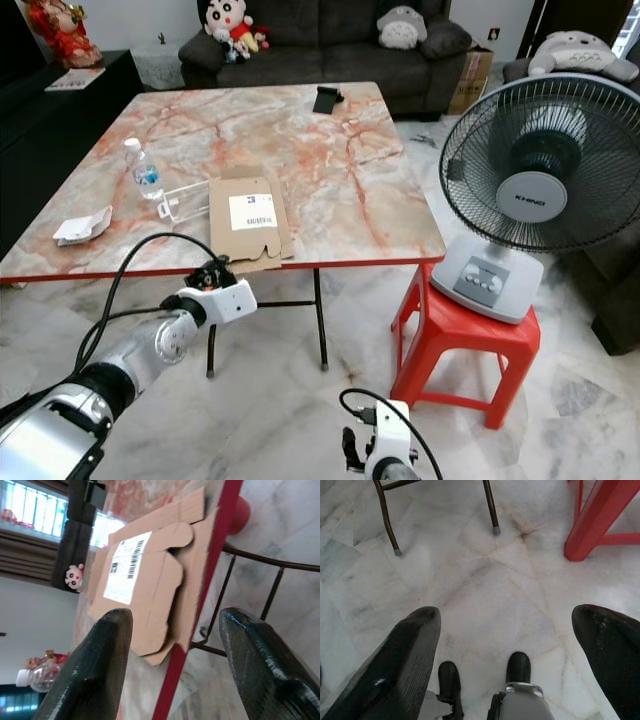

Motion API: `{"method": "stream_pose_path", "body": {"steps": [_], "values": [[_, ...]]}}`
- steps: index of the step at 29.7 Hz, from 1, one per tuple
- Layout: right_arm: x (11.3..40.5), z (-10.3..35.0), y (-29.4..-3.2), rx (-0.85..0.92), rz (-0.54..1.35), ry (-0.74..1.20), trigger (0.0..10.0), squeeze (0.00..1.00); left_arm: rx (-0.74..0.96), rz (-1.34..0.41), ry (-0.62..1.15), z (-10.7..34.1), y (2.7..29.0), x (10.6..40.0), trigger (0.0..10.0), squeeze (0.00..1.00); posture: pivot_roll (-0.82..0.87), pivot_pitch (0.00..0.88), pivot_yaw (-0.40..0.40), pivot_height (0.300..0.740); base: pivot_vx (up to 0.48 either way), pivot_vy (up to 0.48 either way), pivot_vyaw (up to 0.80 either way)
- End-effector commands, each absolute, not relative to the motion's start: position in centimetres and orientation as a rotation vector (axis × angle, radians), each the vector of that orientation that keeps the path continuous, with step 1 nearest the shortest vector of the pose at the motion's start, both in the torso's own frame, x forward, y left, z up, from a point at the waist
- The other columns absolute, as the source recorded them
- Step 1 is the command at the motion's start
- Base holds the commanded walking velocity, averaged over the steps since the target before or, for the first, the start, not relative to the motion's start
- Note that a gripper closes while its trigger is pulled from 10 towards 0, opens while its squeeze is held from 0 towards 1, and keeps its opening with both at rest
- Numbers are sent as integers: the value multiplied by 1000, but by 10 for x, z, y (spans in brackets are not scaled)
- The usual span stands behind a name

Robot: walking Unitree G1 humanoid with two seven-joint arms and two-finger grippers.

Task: Picking trash to rubbish bin

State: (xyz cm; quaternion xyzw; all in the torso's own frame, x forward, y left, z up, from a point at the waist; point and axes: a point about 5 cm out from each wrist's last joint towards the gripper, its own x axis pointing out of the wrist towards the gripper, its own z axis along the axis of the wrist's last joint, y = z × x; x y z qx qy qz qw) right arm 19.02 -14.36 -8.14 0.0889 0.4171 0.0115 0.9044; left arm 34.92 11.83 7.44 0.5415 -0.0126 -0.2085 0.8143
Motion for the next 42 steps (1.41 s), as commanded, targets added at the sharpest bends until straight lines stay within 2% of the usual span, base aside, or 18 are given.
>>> {"method": "stream_pose_path", "body": {"steps": [1,12,31,37,42], "values": [[191,-81,-144,194,16,855,10000,0,1179,-441,-6,76,119,353,10000,0,-103,0,31,740,0,0,0],[184,-84,-144,202,9,856,10000,0,1224,-442,31,82,114,361,10000,0,-120,6,41,740,0,0,0],[158,-93,-142,220,3,870,10000,0,1247,-430,35,95,113,371,10000,0,-147,127,49,740,0,0,0],[154,-94,-141,223,2,869,10000,0,1247,-420,30,97,112,372,10000,0,-149,135,49,740,0,0,0],[144,-97,-140,227,3,880,10000,0,1232,-334,-7,114,113,381,10000,0,-152,165,47,740,0,0,0]]}}
